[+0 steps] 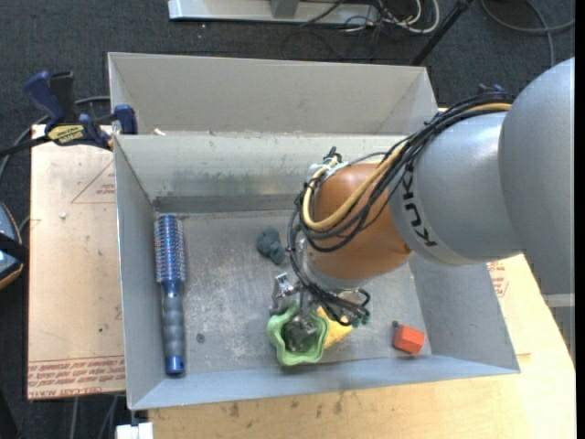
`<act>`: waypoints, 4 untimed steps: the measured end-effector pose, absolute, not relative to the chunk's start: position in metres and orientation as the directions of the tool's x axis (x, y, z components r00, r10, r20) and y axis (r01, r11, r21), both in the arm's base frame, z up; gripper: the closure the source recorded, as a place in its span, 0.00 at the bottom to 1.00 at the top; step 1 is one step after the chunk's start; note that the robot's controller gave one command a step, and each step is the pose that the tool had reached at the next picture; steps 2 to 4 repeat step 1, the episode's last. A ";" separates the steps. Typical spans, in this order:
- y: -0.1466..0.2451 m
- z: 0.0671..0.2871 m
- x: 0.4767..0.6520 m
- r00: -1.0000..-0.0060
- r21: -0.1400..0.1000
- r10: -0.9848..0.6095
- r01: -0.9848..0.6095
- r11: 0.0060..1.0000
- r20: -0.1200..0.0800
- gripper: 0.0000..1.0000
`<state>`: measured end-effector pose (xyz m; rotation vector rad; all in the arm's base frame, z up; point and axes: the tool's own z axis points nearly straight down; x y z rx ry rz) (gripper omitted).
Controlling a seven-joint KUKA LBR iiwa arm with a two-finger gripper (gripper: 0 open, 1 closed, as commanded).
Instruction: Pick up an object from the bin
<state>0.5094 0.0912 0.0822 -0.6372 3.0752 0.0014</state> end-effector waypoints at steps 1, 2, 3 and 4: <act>0.073 0.291 0.522 -0.738 -0.005 -0.675 -0.675 0.738 -0.009 1.00; 0.073 0.291 0.522 -0.738 -0.005 -0.675 -0.675 0.738 -0.009 1.00; 0.073 0.291 0.522 -0.738 -0.005 -0.675 -0.675 0.738 -0.009 1.00; 0.073 0.291 0.522 -0.738 -0.005 -0.675 -0.675 0.738 -0.009 1.00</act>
Offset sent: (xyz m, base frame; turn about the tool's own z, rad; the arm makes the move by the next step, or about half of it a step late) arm 0.0103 -0.0181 0.2053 -0.3360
